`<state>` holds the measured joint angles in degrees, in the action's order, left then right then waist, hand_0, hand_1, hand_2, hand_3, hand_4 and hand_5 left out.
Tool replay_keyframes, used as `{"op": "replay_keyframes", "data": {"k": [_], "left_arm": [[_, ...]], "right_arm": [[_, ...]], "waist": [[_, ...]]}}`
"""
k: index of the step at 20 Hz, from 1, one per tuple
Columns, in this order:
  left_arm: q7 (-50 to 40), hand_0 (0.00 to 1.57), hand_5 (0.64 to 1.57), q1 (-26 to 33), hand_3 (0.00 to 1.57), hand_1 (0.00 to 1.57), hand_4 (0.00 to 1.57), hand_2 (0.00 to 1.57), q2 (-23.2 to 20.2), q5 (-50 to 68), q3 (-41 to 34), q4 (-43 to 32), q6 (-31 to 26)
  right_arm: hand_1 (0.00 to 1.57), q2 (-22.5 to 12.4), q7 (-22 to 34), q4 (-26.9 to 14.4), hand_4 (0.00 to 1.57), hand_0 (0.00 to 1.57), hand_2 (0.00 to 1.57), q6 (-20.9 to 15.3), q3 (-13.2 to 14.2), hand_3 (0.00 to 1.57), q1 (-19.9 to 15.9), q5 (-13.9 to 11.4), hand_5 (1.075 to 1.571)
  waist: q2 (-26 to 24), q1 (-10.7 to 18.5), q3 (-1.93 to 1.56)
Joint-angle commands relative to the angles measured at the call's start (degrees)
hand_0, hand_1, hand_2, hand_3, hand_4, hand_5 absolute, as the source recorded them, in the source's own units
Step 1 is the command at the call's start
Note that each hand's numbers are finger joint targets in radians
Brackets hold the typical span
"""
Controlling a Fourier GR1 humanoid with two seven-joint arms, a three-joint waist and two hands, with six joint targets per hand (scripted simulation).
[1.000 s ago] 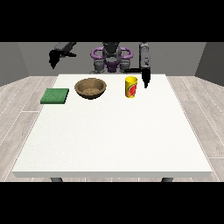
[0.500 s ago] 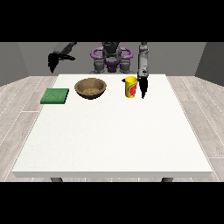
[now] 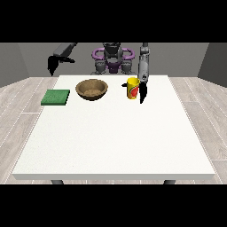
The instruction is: Pick the cup and pour the ball into the bowl, then pick the bowl and place it on the pad
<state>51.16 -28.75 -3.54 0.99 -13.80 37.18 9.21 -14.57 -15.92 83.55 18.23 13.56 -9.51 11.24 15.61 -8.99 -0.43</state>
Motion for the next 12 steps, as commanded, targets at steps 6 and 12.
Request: {"op": "replay_keyframes", "data": {"k": [6,12], "left_arm": [[4.52,1.32,1.25,1.91,1.57,1.32,1.48,1.57,2.19,-8.08,2.54,-2.1,15.97],[-12.17,1.34,1.304,3.28,1.57,1.34,1.53,1.57,-1.32,-15.75,11.09,1.42,14.96]], "right_arm": [[0.0,-3.93,2.69,0.25,0.0,0.0,0.0,1.95,2.88,0.0,-2.76,2.9,1.57],[0.0,-4.04,4.83,-10.0,0.0,0.0,0.0,0.71,4.42,0.0,-0.17,1.6,1.57]], "waist": [[2.34,-3.44,0.46],[-12.87,3.88,0.3]]}}
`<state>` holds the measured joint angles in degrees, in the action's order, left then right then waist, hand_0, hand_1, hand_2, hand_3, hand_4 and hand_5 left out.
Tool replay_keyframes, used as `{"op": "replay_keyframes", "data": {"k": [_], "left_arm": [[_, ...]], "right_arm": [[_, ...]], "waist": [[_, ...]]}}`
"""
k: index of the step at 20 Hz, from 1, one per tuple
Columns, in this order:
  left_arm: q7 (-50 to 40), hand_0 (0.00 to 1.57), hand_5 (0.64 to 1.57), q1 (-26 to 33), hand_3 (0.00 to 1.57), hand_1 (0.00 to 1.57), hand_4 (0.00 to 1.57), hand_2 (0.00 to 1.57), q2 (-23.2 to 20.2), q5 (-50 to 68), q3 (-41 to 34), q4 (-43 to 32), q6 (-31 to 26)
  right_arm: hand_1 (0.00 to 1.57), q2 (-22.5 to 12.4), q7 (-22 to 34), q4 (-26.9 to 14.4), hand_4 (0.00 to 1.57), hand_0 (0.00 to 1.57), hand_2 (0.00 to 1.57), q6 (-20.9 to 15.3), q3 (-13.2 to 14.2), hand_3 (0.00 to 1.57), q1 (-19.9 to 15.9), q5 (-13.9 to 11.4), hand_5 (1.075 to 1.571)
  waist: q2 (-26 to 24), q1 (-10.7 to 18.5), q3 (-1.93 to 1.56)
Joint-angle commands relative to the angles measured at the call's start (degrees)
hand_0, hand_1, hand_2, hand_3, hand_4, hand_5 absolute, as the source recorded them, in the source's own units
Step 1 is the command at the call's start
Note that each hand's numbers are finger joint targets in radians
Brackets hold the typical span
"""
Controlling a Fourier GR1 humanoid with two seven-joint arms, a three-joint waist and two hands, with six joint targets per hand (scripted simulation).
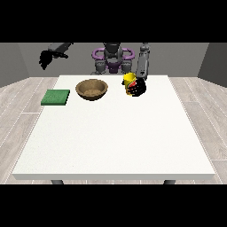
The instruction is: Pick the cup and pour the ball into the bowl, then pick the bowl and place it on the pad
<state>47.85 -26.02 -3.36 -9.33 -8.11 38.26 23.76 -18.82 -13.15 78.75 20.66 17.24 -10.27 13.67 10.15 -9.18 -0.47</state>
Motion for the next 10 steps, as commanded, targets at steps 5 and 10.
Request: {"op": "replay_keyframes", "data": {"k": [5,10], "left_arm": [[-20.74,1.44,1.303,-8.53,1.57,1.44,1.57,1.57,-16.95,-12.49,5.74,-0.89,1.21],[-33.12,1.47,1.278,-14.4,1.57,1.47,1.57,1.57,-16.59,-20.34,11.1,-1.03,2.4]], "right_arm": [[0.0,-0.59,3.03,-5.7,0.0,0.0,0.0,-0.71,0.59,0.0,0.74,-0.59,1.569],[0.0,0.61,0.53,-9.0,0.0,0.0,0.0,-0.16,0.32,0.0,0.6,-0.98,1.568]], "waist": [[-8.83,3.19,0.24],[-10.48,3.56,0.37]]}}
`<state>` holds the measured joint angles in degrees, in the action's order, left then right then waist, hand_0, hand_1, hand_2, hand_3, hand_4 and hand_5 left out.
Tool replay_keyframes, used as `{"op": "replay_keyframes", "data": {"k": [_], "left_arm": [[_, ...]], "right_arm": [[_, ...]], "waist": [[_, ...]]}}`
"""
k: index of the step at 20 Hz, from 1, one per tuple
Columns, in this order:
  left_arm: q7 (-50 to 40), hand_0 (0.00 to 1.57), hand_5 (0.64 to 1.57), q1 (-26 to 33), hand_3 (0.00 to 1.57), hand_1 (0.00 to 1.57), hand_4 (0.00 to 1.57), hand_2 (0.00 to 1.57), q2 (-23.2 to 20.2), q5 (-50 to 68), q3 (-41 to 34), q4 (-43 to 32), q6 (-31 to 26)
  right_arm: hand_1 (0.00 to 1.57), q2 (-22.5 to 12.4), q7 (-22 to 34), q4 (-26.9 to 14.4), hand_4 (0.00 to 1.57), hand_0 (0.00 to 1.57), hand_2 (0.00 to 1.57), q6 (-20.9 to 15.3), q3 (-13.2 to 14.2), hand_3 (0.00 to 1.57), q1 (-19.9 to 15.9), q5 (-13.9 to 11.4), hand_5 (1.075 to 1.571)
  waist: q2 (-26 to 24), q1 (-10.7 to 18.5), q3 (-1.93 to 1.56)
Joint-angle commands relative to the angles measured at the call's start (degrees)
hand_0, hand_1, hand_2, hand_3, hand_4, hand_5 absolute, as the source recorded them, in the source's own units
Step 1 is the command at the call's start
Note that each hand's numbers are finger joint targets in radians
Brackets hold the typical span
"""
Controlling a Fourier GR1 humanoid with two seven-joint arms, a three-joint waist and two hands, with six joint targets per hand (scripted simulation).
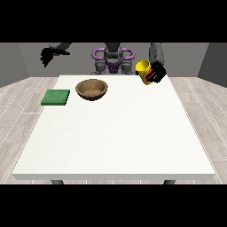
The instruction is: Pick the cup and pour the ball into the bowl, then pick the bowl and place it on the pad
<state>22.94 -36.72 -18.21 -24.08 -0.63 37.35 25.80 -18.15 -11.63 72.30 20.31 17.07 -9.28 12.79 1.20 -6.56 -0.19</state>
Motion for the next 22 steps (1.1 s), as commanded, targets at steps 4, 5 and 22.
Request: {"op": "replay_keyframes", "data": {"k": [4,5,22], "left_arm": [[-10.02,1.47,1.278,-4.16,1.57,1.47,1.57,1.57,-0.77,-7.02,3.24,1.75,-0.34],[-11.1,1.47,1.278,-3.83,1.57,1.47,1.57,1.57,-0.29,-7.46,4.28,3.7,-2.94],[-40.4,1.5,1.4,-18.71,1.57,1.5,1.38,1.57,8.27,-46.36,30.2,-1.28,-3.98]], "right_arm": [[0.0,-3.59,0.1,-4.56,0.0,0.0,0.0,3.04,3.07,0.0,-2.07,2.41,1.568],[0.0,-3.99,-2.07,-6.57,0.0,0.0,0.0,3.31,3.3,0.0,-1.18,1.2,1.569],[0.0,-3.33,-6.38,-13.54,0.0,0.0,0.0,4.35,3.01,0.0,-0.58,-0.5,1.571]], "waist": [[0.4,0.91,0.17],[-0.84,2.41,0.16],[-5.23,0.87,0.01]]}}
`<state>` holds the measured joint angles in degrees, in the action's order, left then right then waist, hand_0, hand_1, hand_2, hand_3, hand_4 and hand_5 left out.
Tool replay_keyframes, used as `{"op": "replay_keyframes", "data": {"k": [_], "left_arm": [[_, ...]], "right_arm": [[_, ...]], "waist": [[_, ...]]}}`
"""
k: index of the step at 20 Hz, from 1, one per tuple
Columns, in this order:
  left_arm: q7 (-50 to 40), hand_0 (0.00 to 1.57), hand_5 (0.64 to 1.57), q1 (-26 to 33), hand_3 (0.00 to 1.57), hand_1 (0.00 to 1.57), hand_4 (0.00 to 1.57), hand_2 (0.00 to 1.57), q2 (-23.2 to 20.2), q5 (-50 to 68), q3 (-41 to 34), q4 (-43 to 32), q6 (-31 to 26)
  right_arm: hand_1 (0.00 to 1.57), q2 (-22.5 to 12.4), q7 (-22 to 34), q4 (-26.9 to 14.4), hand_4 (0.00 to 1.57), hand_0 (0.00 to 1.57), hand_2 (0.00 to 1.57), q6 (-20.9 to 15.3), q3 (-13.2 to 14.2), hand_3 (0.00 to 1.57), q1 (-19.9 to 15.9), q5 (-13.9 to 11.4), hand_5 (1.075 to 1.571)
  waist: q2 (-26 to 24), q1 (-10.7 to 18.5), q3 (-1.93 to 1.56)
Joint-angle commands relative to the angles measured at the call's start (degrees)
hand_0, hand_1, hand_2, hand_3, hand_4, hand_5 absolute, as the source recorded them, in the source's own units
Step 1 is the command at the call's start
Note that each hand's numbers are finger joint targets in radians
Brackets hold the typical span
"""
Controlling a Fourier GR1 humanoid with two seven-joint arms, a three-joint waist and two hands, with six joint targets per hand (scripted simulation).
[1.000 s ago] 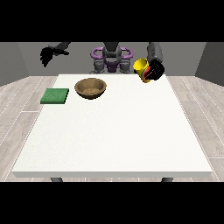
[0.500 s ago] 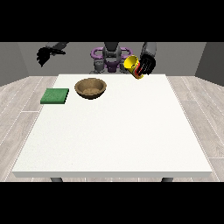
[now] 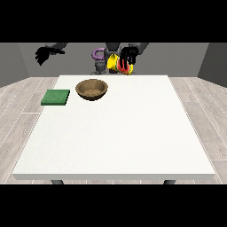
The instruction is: Pick the cup and pour the ball into the bowl, then pick the bowl and place it on the pad
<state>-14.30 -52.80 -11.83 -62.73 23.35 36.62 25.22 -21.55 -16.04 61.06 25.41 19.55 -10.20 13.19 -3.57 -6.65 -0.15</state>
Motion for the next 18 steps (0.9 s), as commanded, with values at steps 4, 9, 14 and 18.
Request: {"op": "replay_keyframes", "data": {"k": [4,9,14,18], "left_arm": [[-6.95,1.5,1.056,-1.67,1.57,1.5,1.57,1.57,7.19,-15.18,12.82,-2.94,-7.11],[-8.83,1.52,1.221,-5.03,1.57,1.52,1.51,1.57,8.0,-25.47,21.5,-6.68,-15.9],[-6.7,1.46,1.178,-6.13,1.57,1.46,1.51,1.57,9.88,-31.27,26.14,-5.66,-20.69],[-5.93,1.45,1.129,-6.22,1.57,1.45,1.53,1.57,7.6,-33.7,23.94,-6.32,-20.59]], "right_arm": [[0.0,-0.56,-0.51,-1.88,0.0,0.0,0.0,0.02,0.01,0.0,-1.04,-0.65,1.571],[0.0,1.48,-0.77,-1.67,0.0,0.0,0.0,-0.17,-2.07,0.0,-0.73,-1.92,1.57],[0.0,-0.61,-1.52,-4.56,0.0,0.0,0.0,0.01,0.48,0.0,-1.49,-0.81,1.571],[0.0,1.22,0.02,-1.32,0.0,0.0,0.0,-0.96,-0.92,0.0,-2.03,-0.62,1.57]], "waist": [[0.09,-0.78,0.05],[-1.74,-1.87,0.04],[-1.52,1.32,0.08],[0.26,-0.59,0.15]]}}
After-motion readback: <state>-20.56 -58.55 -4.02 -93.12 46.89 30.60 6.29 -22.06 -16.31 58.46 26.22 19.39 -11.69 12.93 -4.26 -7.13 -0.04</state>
